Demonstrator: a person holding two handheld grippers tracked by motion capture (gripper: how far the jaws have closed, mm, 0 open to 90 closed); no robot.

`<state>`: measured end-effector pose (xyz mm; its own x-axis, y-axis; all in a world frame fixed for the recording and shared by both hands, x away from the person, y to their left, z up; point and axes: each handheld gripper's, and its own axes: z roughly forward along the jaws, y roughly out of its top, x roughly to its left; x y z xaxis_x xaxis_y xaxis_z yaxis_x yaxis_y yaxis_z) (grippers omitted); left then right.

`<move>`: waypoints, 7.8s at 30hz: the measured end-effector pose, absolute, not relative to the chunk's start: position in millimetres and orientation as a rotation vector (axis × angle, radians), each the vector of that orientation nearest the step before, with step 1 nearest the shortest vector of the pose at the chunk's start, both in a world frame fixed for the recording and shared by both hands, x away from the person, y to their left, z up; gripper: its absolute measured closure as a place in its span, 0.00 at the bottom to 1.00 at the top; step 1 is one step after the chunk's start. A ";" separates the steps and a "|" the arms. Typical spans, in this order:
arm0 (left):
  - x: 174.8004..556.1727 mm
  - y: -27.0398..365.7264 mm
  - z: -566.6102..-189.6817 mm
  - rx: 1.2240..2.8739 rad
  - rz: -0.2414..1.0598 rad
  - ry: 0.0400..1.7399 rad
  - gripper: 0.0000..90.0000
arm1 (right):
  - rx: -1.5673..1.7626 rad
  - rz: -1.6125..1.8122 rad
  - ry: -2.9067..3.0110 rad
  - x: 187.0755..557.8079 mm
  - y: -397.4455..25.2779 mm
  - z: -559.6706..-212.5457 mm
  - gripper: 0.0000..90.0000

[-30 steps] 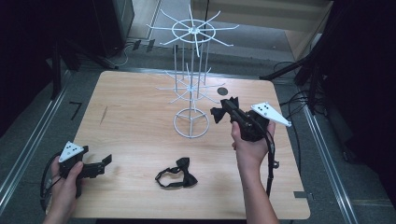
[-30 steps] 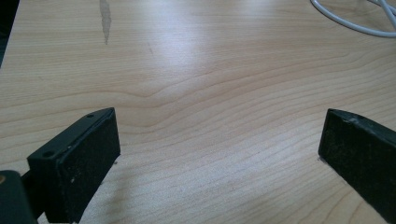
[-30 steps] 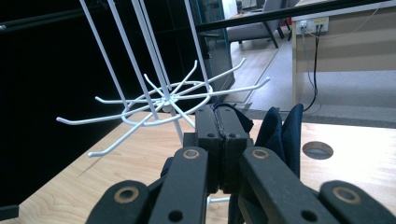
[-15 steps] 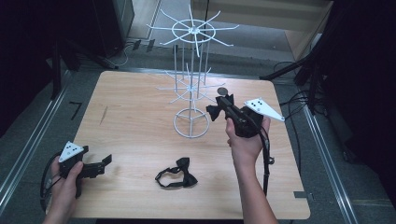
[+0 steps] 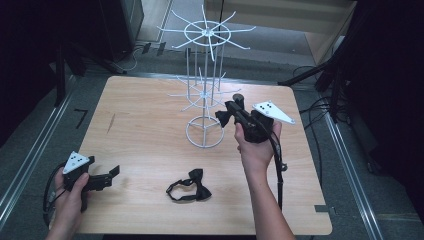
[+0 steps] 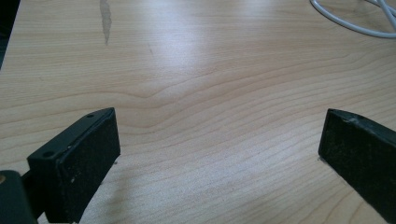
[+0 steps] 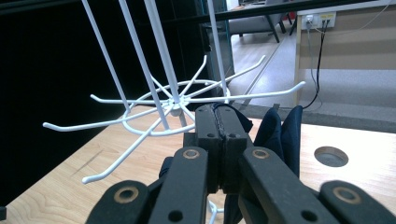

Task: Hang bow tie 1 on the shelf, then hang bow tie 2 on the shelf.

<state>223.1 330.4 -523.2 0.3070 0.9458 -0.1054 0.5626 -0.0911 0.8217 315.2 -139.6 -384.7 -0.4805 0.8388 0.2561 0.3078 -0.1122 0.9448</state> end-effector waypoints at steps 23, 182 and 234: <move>223.1 330.3 -523.3 1.766 0.598 1.359 0.00 | 1.264 1.599 1.745 332.2 -121.5 -388.8 1.00; 223.9 329.2 -523.3 1.773 0.592 1.362 0.00 | 0.885 1.450 2.077 234.6 -103.8 -474.0 1.00; 223.3 329.2 -523.2 1.769 0.597 1.359 0.00 | 0.874 1.569 1.832 247.5 -125.0 -398.3 1.00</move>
<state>223.3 329.2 -523.2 0.3086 0.9455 -0.1041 0.5631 -0.0934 0.8211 247.5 -125.0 -398.3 -0.6254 0.7803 -0.0062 0.1142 0.0993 0.9885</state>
